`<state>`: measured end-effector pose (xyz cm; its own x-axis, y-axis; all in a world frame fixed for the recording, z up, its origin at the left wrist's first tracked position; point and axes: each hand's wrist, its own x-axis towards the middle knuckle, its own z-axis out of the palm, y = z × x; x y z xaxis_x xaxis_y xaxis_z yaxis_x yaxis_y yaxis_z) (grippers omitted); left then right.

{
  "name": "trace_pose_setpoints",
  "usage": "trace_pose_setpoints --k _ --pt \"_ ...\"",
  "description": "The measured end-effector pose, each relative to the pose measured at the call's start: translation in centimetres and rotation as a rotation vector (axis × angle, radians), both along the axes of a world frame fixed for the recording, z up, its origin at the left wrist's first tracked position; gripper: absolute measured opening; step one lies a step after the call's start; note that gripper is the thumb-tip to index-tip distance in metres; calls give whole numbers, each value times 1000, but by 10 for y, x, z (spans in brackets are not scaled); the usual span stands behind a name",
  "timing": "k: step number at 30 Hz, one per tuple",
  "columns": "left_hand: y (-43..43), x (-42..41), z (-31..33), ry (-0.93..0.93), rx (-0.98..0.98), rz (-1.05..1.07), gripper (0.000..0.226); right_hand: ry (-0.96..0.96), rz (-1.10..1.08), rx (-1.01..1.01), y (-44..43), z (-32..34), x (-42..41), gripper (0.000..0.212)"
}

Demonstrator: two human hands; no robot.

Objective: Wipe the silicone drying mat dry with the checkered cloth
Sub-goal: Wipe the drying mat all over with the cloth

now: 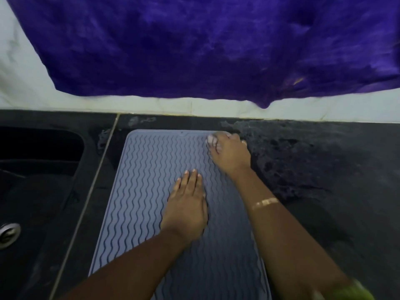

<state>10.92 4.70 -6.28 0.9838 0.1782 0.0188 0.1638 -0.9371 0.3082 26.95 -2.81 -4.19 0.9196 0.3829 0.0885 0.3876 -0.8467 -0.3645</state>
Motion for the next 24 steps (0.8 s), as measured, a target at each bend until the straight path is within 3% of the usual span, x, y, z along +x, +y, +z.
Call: trace_pose_setpoints --k 5,7,11,18,21,24 --pt "1 2 2 17 20 -32 65 -58 78 -77 -36 -3 -91 40" --pt "2 1 0 31 26 -35 72 -85 24 -63 -28 -7 -87 39" --pt "1 2 0 17 74 -5 59 -176 -5 -100 0 -13 -24 41" --pt "0 3 2 -19 36 -9 54 114 -26 -9 15 6 29 41" --pt "-1 3 3 -3 27 3 54 225 75 67 -19 8 -18 36" --pt "0 4 4 50 12 -2 56 178 109 125 -59 3 -96 43"
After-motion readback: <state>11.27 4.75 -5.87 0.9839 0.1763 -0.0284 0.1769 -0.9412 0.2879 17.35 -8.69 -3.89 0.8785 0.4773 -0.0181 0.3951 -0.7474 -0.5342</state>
